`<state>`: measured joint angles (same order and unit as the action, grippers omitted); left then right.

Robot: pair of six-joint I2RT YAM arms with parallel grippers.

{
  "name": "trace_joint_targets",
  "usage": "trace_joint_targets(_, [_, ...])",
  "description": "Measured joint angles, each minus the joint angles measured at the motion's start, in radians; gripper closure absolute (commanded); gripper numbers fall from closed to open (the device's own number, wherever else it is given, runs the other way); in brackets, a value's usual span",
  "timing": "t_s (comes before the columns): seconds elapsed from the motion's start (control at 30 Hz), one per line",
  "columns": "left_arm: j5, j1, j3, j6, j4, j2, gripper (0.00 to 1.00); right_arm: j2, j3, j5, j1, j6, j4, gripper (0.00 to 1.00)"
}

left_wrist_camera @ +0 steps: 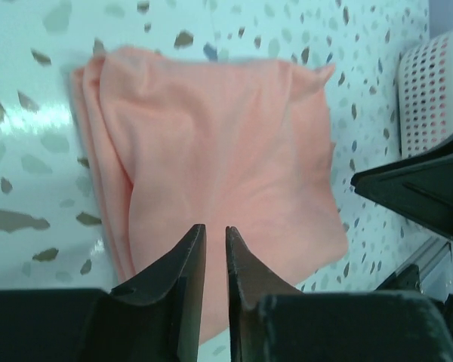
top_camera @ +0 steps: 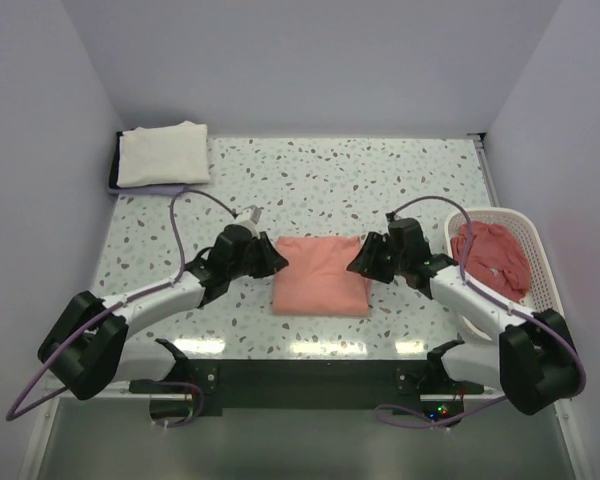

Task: Fold and stack the t-shirts
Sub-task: Fold the tshirt

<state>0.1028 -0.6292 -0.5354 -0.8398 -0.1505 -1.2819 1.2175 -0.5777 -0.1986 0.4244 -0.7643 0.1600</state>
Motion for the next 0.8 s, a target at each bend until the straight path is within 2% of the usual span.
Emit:
trace_joint_targets(0.17, [-0.121,0.013,-0.198,0.069,0.1,-0.047,0.8,-0.011,-0.156,0.099,0.0,0.078,0.112,0.51])
trace_joint_targets(0.33, [-0.211,0.022,-0.348,0.129,0.166,-0.209,0.79,0.076,-0.256,0.187,-0.001,0.133,0.146,0.51])
trace_joint_targets(0.53, [-0.259,0.027,-0.406,0.176,0.25,-0.349,0.71,0.207,-0.287,0.236,-0.001,0.166,0.151,0.52])
trace_joint_targets(0.8, [-0.277,0.034,-0.42,0.206,0.274,-0.381,0.68,0.294,-0.307,0.264,-0.001,0.171,0.136,0.54])
